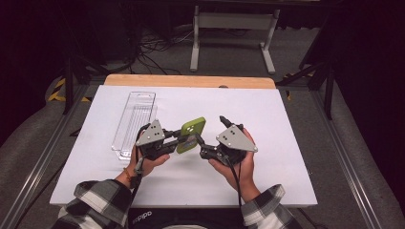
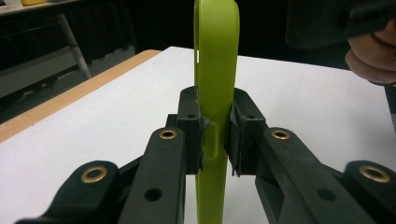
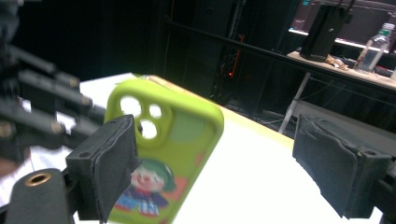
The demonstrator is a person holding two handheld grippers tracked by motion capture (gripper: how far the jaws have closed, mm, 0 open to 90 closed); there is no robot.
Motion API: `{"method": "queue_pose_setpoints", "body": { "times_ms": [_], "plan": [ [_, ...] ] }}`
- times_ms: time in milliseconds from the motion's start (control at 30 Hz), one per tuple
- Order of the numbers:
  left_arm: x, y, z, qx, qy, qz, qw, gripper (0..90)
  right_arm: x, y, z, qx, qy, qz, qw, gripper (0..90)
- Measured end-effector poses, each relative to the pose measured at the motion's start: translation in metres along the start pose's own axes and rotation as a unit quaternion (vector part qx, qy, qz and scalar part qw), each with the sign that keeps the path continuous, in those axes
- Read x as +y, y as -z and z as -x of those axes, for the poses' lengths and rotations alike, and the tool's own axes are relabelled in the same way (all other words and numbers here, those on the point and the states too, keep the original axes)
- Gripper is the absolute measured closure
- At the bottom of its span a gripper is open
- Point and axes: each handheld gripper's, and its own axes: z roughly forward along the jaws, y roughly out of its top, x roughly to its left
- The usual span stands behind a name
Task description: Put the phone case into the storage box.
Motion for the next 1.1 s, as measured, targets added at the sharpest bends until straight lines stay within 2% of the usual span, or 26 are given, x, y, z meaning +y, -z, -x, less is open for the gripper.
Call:
{"method": "queue_pose_setpoints", "body": {
  "times_ms": [200, 367, 467, 533, 667, 1000, 1100],
  "plan": [
    [0.0, 0.001, 0.001, 0.004, -0.011, -0.008, 0.9999, 77.5, -0.013, 0.006, 0.008, 0.013, 0.026, -0.011, 0.9995, 12.4],
    [-0.001, 0.003, 0.0, 0.007, -0.007, -0.007, 0.9999, 77.5, -0.02, 0.01, 0.012, 0.015, 0.036, -0.018, 0.9991, 11.3],
    [-0.001, 0.004, -0.001, 0.006, -0.012, -0.008, 0.9999, 77.5, -0.025, 0.013, 0.014, 0.014, 0.039, -0.02, 0.9989, 11.2],
    [-0.002, 0.005, -0.001, 0.003, -0.004, -0.007, 1.0, 77.5, -0.027, 0.015, 0.015, 0.013, 0.041, -0.022, 0.9988, 11.0],
    [-0.001, 0.007, -0.003, 0.009, -0.012, -0.007, 0.9999, 77.5, -0.03, 0.019, 0.017, 0.007, 0.04, -0.02, 0.999, 9.6],
    [-0.001, 0.014, -0.008, 0.017, -0.009, -0.001, 0.9998, 77.5, -0.04, 0.027, 0.021, 0.006, 0.048, -0.027, 0.9984, 9.1],
    [-0.001, 0.016, -0.009, 0.021, -0.015, 0.0, 0.9997, 77.5, -0.042, 0.029, 0.023, -0.002, 0.046, -0.03, 0.9985, 7.2]
  ]
}}
